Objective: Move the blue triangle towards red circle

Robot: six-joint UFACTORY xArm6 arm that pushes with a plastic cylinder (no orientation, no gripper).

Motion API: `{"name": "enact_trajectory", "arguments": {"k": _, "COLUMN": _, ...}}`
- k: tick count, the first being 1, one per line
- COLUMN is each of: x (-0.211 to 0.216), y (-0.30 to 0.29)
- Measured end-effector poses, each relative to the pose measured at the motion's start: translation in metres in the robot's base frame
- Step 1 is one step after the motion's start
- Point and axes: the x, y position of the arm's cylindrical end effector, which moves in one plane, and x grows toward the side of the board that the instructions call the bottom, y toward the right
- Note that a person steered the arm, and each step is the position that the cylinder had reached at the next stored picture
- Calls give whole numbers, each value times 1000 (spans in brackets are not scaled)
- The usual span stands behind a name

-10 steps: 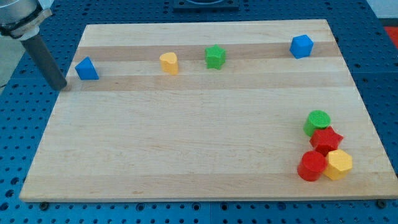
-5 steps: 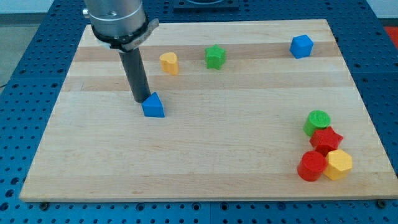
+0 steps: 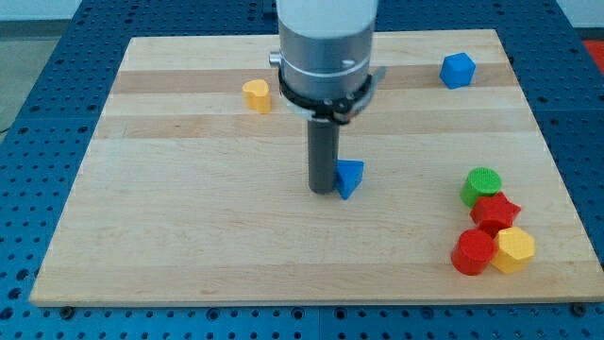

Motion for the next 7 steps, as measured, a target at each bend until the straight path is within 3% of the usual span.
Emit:
{"name": "enact_trajectory", "arguments": {"k": 1, "x": -24, "y": 6}}
{"name": "enact_trajectory", "arguments": {"k": 3, "x": 18, "y": 88}}
{"name": "enact_trajectory", "arguments": {"k": 5, "x": -15, "y": 47}}
{"name": "enact_trajectory", "arguments": {"k": 7, "x": 26, "y": 46}}
